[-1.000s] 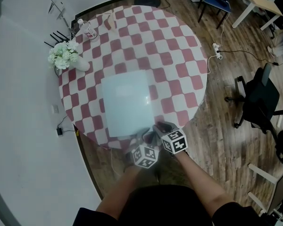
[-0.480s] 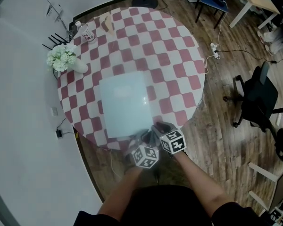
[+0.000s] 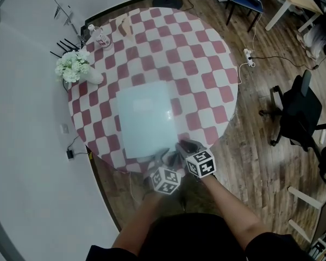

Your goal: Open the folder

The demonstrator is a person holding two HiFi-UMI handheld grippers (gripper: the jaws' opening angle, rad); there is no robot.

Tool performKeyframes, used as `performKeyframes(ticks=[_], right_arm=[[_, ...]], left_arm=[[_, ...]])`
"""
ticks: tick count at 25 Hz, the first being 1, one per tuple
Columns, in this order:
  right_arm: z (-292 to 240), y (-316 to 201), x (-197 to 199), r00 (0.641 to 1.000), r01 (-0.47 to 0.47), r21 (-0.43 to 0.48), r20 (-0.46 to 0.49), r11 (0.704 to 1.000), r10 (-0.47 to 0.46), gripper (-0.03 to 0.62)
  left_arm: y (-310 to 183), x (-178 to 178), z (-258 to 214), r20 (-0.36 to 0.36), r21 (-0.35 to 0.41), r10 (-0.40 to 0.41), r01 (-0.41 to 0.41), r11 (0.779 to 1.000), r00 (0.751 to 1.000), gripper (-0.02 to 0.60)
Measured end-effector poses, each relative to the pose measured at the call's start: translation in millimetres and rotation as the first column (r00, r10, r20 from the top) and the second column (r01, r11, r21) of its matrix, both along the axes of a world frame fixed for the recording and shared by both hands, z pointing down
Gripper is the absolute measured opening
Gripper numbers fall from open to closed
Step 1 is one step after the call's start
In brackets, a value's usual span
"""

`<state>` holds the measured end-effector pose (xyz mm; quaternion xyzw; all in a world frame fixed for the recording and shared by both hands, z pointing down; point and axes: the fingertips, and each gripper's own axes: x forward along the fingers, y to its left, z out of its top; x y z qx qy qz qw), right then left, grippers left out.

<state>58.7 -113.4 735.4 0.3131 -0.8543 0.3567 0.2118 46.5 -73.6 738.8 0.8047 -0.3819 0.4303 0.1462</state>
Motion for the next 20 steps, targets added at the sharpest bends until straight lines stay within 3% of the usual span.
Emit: performKeyframes(ticks=[4, 9, 12, 17, 20], right_arm=[[5.7, 0.4, -2.4, 1.0, 0.012, -0.021, -0.022, 1.0, -0.012, 0.077], [6.0, 1.0, -5.0, 1.0, 0.014, -0.028, -0.018, 1.0, -0.014, 0.066], [6.2, 1.5, -5.1, 1.0, 0.007, -0.028, -0.021, 1.0, -0.008, 0.063], [6.5, 1.4, -3.1, 1.0, -0.009, -0.036, -0.014, 0.999, 0.009, 0.064], [6.6, 1.4, -3.0, 1.0, -0.017, -0.043, -0.007, 0.999, 0.016, 0.066]], left_arm=[[-2.0, 1.9, 3.7, 0.052, 0.013, -0.007, 0.006, 1.0, 0.999, 0.161], [-6.8, -2.6, 6.0, 0.223, 0.057, 0.052, -0.067, 0.996, 0.973, 0.101], [-6.4, -2.1, 5.8, 0.225, 0.057, 0.06, -0.075, 0.996, 0.973, 0.097], [-0.9, -2.9, 3.1, 0.209, 0.071, 0.06, -0.076, 0.995, 0.976, 0.032], [-1.4, -0.2, 4.7, 0.239, 0.081, 0.08, -0.101, 0.992, 0.968, 0.05]])
